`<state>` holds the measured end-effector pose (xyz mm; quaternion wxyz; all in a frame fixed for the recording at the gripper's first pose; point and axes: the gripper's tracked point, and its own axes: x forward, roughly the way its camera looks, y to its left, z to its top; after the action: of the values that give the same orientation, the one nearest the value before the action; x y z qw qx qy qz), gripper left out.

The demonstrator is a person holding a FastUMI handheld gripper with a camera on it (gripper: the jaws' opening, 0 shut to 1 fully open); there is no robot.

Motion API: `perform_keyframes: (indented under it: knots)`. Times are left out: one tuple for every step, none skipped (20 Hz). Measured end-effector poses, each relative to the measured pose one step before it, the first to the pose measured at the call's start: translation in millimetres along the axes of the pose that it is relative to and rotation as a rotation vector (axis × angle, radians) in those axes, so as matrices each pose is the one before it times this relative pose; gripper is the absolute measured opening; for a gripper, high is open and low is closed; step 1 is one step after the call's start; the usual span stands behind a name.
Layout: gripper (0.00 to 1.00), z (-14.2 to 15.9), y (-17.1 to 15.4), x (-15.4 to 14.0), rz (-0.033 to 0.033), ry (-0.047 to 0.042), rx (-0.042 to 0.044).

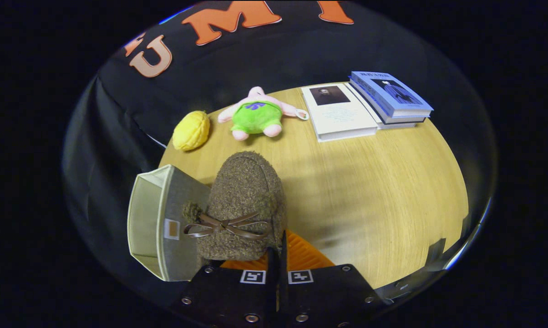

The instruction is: Open the storage box then place both shoes into the box .Put the left shoe in first, then the right shoe, with the right side of both shoes facing outward in a uniform manner.

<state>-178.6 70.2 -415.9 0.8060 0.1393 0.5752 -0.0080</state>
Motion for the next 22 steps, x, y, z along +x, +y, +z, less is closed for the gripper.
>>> perform_keyframes:
  knots:
    - [0.03, 3.01, 16.51, -4.56, 0.01525, -0.00367, -0.00373]
    - [0.04, 1.34, 17.06, -4.3, 0.01704, 0.00082, -0.0085]
    - [0.03, 2.28, 17.23, -3.13, 0.01656, -0.00419, -0.0058]
    - [0.03, 2.25, 18.22, -2.62, 0.01995, -0.00367, -0.01001]
    - [0.03, 2.67, 19.01, -1.69, 0.01939, -0.00565, -0.0085]
    - [0.03, 0.97, 17.05, 0.31, 0.01731, -0.00186, -0.00866]
    - [0.03, -0.33, 18.05, 1.51, 0.0148, 0.00007, -0.00541]
    - [0.03, 0.9, 17.28, 3.86, 0.01403, -0.00293, -0.0136]
    - [0.03, -1.2, 14.2, 4.65, 0.0046, 0.00315, -0.00844]
    - [0.04, -3.36, 12.71, 5.66, 0.00508, 0.00764, -0.0105]
    - [0.03, -1.71, 11.5, 5.22, 0.00004, 0.00399, -0.00478]
    - [0.03, -3.2, 11.05, 4.52, 0.00097, 0.00602, -0.00509]
    - [0.03, -1.17, 8.67, 6.39, 0.00028, 0.00092, -0.00481]
    - [0.03, -2.11, 4.74, 5.29, -0.01175, 0.00016, -0.00216]
    - [0.03, -2.85, 1.75, 5.69, -0.0223, 0.00127, -0.00002]
    - [0.04, -1.98, 1.49, 5.99, -0.02191, 0.00148, -0.00273]
    - [0.04, -2.7, 0.68, 7.44, -0.01915, 0.0062, -0.00413]
    - [0.04, -5.12, -1.69, 5.12, -0.02319, 0.01407, -0.00217]
    - [0.05, -6.94, -4.42, 3.46, -0.02996, 0.01832, 0.00232]
    - [0.06, -5.39, -8.06, 3.83, -0.03018, 0.01458, -0.00289]
    - [0.08, -2.34, -4.2, 1.24, -0.02399, 0.00154, -0.00326]
    - [0.1, -1.68, -0.14, -0.1, -0.00292, -0.00056, -0.00311]
